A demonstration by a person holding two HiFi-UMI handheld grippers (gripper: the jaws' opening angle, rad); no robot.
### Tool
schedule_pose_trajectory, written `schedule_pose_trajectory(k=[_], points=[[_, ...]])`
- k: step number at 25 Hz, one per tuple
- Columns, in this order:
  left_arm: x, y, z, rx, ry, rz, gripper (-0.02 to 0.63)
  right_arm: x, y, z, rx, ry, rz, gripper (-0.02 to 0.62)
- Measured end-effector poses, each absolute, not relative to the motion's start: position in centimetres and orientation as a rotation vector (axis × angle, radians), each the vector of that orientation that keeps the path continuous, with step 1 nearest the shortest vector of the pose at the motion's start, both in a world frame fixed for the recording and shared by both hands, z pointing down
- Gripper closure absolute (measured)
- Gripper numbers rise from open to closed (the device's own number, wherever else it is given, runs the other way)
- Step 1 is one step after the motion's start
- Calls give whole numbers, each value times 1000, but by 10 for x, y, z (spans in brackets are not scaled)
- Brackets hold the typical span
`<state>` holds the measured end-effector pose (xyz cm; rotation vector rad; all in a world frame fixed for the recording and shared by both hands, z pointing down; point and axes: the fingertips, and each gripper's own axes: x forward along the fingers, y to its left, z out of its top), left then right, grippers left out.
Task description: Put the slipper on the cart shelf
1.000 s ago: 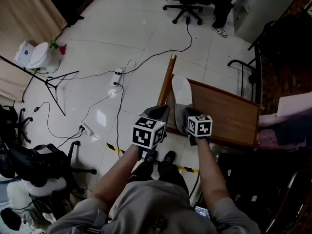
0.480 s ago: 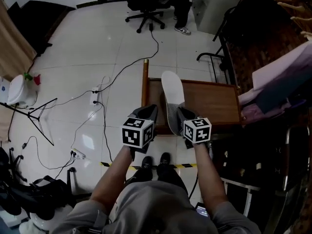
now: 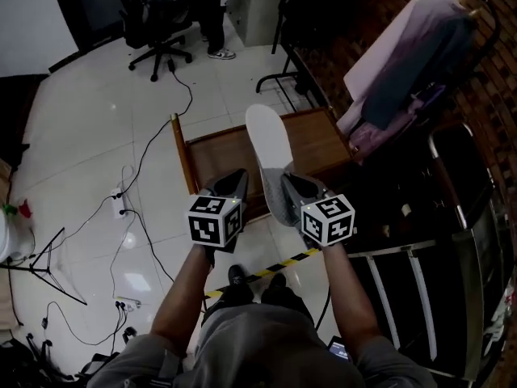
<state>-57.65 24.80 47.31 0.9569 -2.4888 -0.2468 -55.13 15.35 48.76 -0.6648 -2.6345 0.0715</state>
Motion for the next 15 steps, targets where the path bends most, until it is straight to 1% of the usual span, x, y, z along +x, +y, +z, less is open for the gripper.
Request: schedule_pose_trajectory(k=[6,11,15], points=[[-530,179,461,1141,-2438,-184,598,-476,84,465,-516,-2722,148,584],[-471,120,466,1262,-2341,-121,598,-405,32,460,-380,-2755,164,584],[-412,63,472,1358,-2268,-60,598,-338,-14,459,-276,-2768,167,584]])
